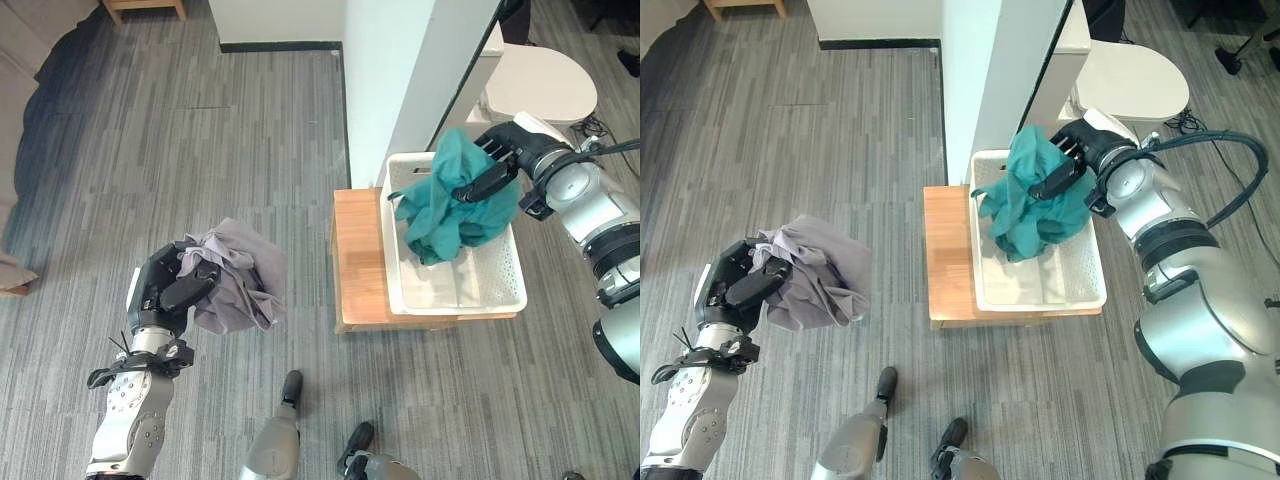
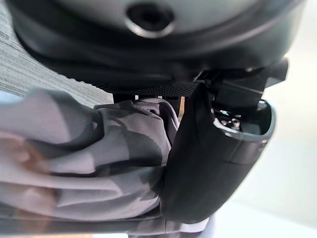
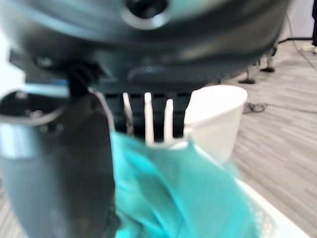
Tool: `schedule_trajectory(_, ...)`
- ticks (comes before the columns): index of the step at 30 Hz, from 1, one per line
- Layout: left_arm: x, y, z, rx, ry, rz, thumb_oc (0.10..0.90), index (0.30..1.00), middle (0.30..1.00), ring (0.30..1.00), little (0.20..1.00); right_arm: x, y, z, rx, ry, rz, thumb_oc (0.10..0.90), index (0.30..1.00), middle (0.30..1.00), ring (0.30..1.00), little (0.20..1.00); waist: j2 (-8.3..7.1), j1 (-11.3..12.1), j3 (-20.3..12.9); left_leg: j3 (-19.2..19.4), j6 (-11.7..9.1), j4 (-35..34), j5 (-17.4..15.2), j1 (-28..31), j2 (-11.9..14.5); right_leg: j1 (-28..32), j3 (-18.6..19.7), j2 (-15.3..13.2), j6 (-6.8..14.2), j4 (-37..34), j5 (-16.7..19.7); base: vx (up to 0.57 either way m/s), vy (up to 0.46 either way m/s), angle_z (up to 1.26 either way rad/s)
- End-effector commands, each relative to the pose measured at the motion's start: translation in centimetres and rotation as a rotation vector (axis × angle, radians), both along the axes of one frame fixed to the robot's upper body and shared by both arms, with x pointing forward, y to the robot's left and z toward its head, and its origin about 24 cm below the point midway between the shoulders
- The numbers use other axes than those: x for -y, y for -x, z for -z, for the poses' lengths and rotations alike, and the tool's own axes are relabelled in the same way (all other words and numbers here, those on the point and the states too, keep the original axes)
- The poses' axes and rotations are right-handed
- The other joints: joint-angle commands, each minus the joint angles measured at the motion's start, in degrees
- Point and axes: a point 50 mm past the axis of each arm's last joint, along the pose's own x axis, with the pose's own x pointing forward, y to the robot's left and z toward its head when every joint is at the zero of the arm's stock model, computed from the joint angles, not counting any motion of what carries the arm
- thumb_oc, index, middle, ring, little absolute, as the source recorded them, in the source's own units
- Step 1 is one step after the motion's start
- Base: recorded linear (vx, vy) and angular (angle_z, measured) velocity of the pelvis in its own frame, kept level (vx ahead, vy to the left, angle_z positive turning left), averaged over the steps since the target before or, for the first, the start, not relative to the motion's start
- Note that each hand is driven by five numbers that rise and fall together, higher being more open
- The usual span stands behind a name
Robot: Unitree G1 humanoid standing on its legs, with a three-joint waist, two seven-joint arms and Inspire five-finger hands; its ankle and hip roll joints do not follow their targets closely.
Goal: Pick up bed clothes into laundry basket.
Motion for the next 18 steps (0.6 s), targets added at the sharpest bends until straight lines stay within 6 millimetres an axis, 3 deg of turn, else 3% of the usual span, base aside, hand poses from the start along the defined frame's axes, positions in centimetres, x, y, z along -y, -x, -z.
schedule_trajectory(1, 0.0, -0.1, -7.7, 0.386, -0.097, 0.040, 0.400, 0.300, 0.300, 0.300, 0.300, -2.8, 0.5, -9.8, 0.251, 0.090, -0.067, 0.800, 0.900, 0.900, 0.900, 0.900, -3.46, -0.9, -0.5, 0.8, -2.7, -1.8, -4.2, 0.7, -1.1, 0.4, 4.3, -5.1, 7.0, -12.8, 13.3, -0.01, 0.015, -0.07)
schedule_trajectory(13, -0.5, -0.5, -8.9, 0.423, -0.152, 0.039, 0.400, 0.300, 0.300, 0.300, 0.300, -3.3, 1.3, -9.4, 0.228, 0.109, -0.171, 0.800, 0.900, 0.900, 0.900, 0.900, -2.84, -2.8, -1.5, 2.6, -3.0, -1.9, -4.7, 2.8, -0.6, 1.1, 4.7, -5.4, 7.2, -12.5, 13.2, 0.01, 0.002, -0.09)
schedule_trajectory(18, -1.0, -1.5, -12.9, 0.544, -0.272, 0.032, 0.400, 0.300, 0.300, 0.300, 0.300, -5.1, 2.8, -7.9, 0.293, -0.071, -0.359, 0.800, 0.900, 0.900, 0.900, 0.900, -1.64, -5.2, -3.2, 3.6, -3.4, -2.0, -5.1, 4.5, -0.1, 2.5, 5.2, -5.5, 7.4, -12.7, 12.6, 0.02, 0.007, -0.09)
